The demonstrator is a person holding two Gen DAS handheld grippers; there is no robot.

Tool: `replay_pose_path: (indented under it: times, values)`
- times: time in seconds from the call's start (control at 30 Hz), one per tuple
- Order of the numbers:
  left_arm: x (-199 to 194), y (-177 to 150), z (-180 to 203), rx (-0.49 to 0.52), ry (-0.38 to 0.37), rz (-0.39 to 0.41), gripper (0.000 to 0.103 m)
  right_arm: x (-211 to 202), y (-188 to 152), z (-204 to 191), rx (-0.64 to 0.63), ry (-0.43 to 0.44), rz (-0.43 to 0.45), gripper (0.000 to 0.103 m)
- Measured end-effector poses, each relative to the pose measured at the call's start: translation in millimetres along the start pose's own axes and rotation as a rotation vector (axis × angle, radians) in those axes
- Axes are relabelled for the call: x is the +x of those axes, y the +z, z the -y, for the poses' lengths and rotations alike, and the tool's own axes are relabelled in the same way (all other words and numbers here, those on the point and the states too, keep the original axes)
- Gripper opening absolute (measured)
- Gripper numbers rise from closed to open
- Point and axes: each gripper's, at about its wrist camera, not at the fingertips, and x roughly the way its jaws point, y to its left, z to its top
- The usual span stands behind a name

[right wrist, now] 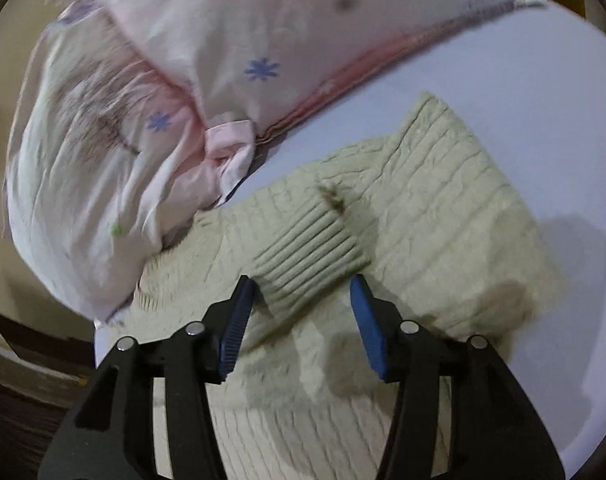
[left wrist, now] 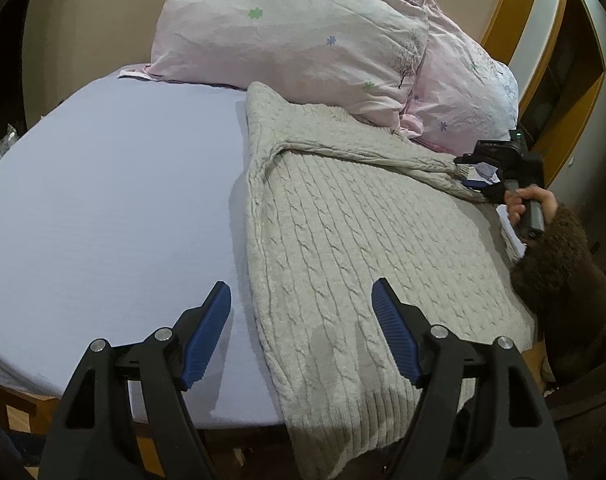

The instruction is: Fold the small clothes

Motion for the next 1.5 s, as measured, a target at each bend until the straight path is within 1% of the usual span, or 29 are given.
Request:
replay_pose_path:
  times: [0.03,0.07,0.1,0.17,0.27,0.3,0.33,0.37,0.4,0.43,0.5,0.57,0.67,0.73,0.77,0.8,0.83,0.87,0.9,0.93,0.97,1.0,1.03,1.07,1.17,1.2,1.3,1.4,1.5]
  values:
    - [0.5,-0.4,0.1,0.0,-0.005,-0.004,0.074,3.0,1.8,0.9,-0.003,0.013,0.01,0.022]
    - [1.3,-1.1,0.9,0.0,-0.012,-0.009,0.074,5.2,3.5,-0.8,-0.026,0.043,0.02,0.01]
    - [2.1,-1.8,1.6,0.001,-0.018,-0.015,0.074,4.7,3.5,-2.1,-0.045,0.072,0.026,0.01]
    - [3.7,-2.9,2.6,0.001,-0.029,-0.025,0.074,-5.4,-1.6,-3.3,-0.066,0.075,0.067,0.009]
    - [6.1,-3.5,3.6,-0.004,-0.046,-0.04,0.074,-22.1,-16.3,1.2,-0.079,0.017,0.097,0.009]
    - [7.6,-3.8,4.1,-0.002,-0.052,-0.046,0.074,-22.6,-19.3,2.1,-0.096,-0.013,0.094,0.012]
    - [9.0,-3.7,4.0,0.0,-0.053,-0.051,0.074,-21.5,-21.8,3.4,-0.115,-0.034,0.081,0.021]
    - [8.9,-3.4,4.9,0.004,-0.051,-0.05,0.074,-24.2,-26.9,5.9,-0.127,-0.031,0.054,0.025]
    - [8.8,-3.4,5.7,0.007,-0.05,-0.052,0.074,-29.0,-31.7,8.3,-0.132,-0.017,0.041,0.032]
    - [8.4,-3.7,5.8,0.006,-0.052,-0.054,0.074,-39.2,-38.0,12.0,-0.144,0.0,0.039,0.046]
    - [6.9,-5.3,4.7,0.003,-0.062,-0.05,0.074,-69.9,-56.9,24.1,-0.197,-0.004,0.06,0.065]
    - [5.5,-6.9,3.2,-0.005,-0.074,-0.046,0.074,-99.6,-79.6,46.0,-0.235,-0.044,0.077,0.066]
    - [4.2,-9.1,3.2,-0.012,-0.09,-0.045,0.074,-122.9,-108.8,85.4,-0.221,-0.055,0.028,0.064]
    - [3.7,-10.4,5.0,-0.009,-0.101,-0.048,0.074,-129.7,-126.6,103.6,-0.204,-0.046,-0.019,0.057]
    - [3.4,-11.6,6.7,-0.006,-0.107,-0.049,0.074,-132.2,-136.8,111.1,-0.202,-0.012,-0.038,0.056]
    - [2.8,-13.4,8.8,-0.004,-0.111,-0.049,0.073,-138.6,-147.8,114.9,-0.217,0.026,-0.049,0.051]
    - [2.4,-14.7,10.8,-0.003,-0.112,-0.051,0.071,-140.1,-154.0,115.7,-0.22,0.052,-0.071,0.043]
    - [1.7,-16.4,12.3,-0.002,-0.113,-0.053,0.063,-142.7,-163.1,118.4,-0.215,0.116,-0.11,0.041]
    - [1.1,-18.4,13.2,-0.003,-0.112,-0.058,0.049,-142.7,-171.2,120.2,-0.209,0.174,-0.151,0.036]
    - [1.0,-19.6,12.7,-0.01,-0.119,-0.066,0.041,-142.9,-178.9,122.6,-0.207,0.213,-0.181,0.033]
    - [1.6,-21.6,10.7,-0.023,-0.133,-0.077,0.024,-143.9,-186.4,125.2,-0.215,0.255,-0.199,0.03]
    - [2.5,-23.9,8.2,-0.043,-0.149,-0.089,0.013,-143.5,-190.8,127.9,-0.214,0.286,-0.222,0.018]
    - [2.7,-24.7,6.3,-0.054,-0.162,-0.094,0.013,-141.1,-194.0,130.8,-0.202,0.325,-0.254,0.01]
    - [2.8,-25.0,5.1,-0.061,-0.173,-0.099,0.011,-138.8,-197.5,133.1,-0.184,0.38,-0.277,0.009]
    - [0.9,-19.0,5.8,-0.055,-0.212,-0.098,0.009,-143.4,-190.3,129.4,-0.157,0.513,-0.243,0.008]
    - [-0.9,-12.4,5.8,-0.058,-0.242,-0.088,0.009,-147.5,-182.4,126.3,-0.144,0.567,-0.213,0.007]
    - [-5.9,12.3,2.6,-0.06,-0.294,-0.043,0.009,-156.5,-149.1,114.2,-0.114,0.671,-0.117,0.007]
    - [-2.1,62.4,-0.9,-0.047,-0.295,0.03,0.009,-153.2,-103.8,98.1,-0.08,0.729,-0.032,0.007]
    - [28.6,123.6,-8.1,-0.06,-0.251,0.088,0.009,-132.3,-42.7,77.7,-0.049,0.712,0.067,0.007]
